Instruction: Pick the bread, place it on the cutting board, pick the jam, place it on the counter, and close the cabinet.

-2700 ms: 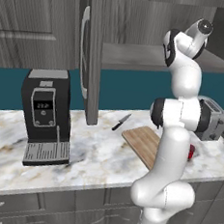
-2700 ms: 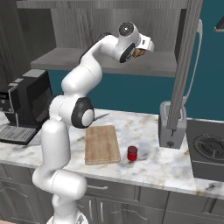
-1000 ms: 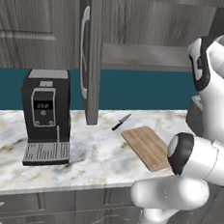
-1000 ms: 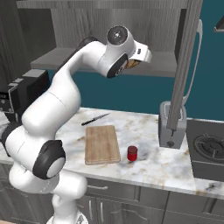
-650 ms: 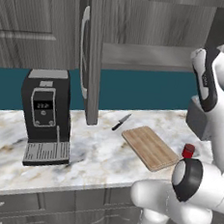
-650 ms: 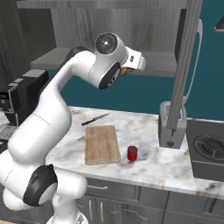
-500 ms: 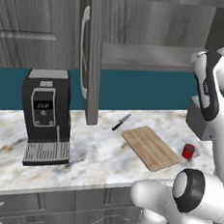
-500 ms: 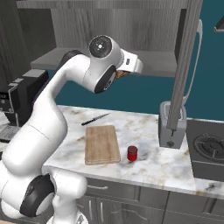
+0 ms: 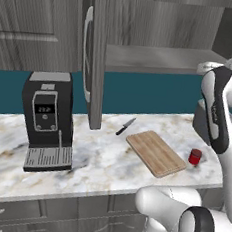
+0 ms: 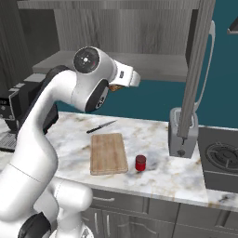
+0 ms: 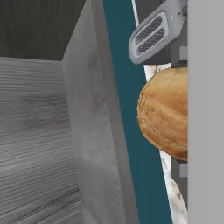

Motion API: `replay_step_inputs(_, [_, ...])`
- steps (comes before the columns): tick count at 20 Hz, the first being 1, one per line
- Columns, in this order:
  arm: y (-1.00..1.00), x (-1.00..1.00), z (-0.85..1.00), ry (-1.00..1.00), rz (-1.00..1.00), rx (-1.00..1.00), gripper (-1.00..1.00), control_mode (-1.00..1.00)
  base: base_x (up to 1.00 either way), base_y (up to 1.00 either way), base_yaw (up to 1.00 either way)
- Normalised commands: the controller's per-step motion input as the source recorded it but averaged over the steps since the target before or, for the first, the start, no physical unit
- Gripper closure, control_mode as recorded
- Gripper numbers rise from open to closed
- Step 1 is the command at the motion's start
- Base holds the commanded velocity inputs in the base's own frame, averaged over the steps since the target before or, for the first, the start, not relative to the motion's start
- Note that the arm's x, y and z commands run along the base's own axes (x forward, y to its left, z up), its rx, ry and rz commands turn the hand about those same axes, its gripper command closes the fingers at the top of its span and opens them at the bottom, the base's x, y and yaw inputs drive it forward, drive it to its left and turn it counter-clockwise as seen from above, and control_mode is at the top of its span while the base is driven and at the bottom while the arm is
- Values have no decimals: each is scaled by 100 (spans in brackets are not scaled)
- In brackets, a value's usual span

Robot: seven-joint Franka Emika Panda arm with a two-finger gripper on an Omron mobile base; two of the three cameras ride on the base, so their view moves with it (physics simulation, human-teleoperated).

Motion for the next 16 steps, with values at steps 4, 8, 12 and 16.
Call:
replay_step_inputs(4, [23, -52, 0, 3, 0, 0, 100, -100, 0, 0, 0])
replay_step_inputs(8, [24, -45, 0, 7, 0, 0, 100, -100, 0, 0, 0])
replay_step_inputs(12, [23, -24, 0, 5, 0, 0, 100, -100, 0, 0, 0])
replay_step_inputs(16, [17, -17, 0, 6, 0, 0, 100, -100, 0, 0, 0])
